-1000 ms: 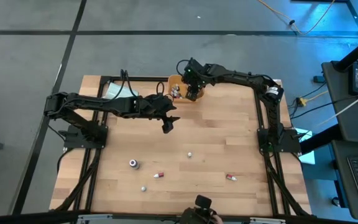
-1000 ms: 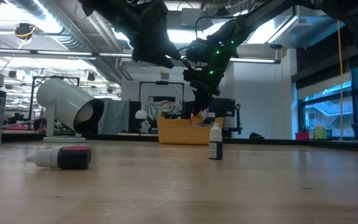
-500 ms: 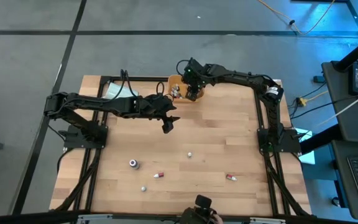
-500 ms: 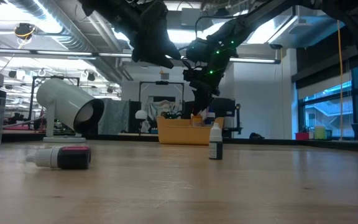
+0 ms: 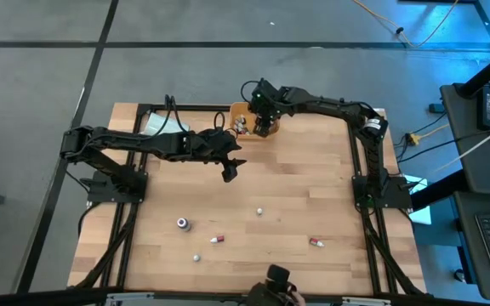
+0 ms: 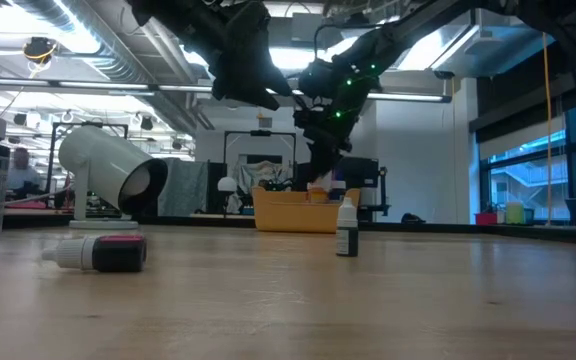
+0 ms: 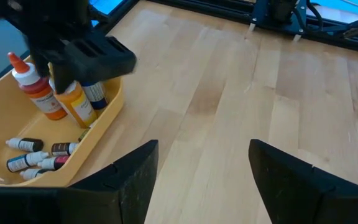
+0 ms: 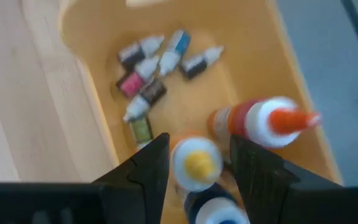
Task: Pick & Place food coloring
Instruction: Put the black food coloring bottle into the yellow bin
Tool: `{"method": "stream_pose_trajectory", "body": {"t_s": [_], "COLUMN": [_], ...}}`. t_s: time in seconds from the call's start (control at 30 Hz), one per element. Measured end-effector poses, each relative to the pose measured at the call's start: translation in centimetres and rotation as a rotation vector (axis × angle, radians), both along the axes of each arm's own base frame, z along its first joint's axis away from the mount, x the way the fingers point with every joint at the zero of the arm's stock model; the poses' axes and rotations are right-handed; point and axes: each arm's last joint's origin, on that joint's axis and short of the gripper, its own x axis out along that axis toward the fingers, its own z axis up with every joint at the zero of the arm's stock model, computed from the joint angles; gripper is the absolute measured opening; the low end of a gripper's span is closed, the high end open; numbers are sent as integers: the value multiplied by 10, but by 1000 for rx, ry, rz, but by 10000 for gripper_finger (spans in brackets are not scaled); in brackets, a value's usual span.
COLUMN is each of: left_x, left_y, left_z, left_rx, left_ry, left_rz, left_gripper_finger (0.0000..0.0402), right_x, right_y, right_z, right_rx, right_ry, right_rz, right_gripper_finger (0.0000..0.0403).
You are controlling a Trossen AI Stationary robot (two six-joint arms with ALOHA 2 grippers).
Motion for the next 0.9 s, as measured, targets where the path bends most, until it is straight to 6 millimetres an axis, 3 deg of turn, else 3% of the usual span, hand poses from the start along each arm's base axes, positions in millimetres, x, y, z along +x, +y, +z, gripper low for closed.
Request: {"method": "stream_pose_trajectory", "body": {"t_s": [0.17,0.27,0.37,0.53,0.7,0.9], "left_x": [0,0,0,0,0,0], "left_y": [0,0,0,0,0,0], "left_z": [0,0,0,0,0,0], "left_rx": [0,0,0,0,0,0], "left_ry": [0,0,0,1,1,0], "left_rz": [0,0,-1,-1,-1,0], "left_gripper_finger": [246,244,242,245,246,242], "right_x": [5,7,7,0,-20,-40], "right_y": [-3,0,13,53,93,125], "right_z": [29,57,89,129,141,116], "right_rx": [-22,-31,-14,64,100,96], "right_ry": [-31,-56,-94,-165,-101,-115], "right_rz": [0,13,93,287,380,450], "right_gripper_finger": [168,168,168,168,168,168]}}
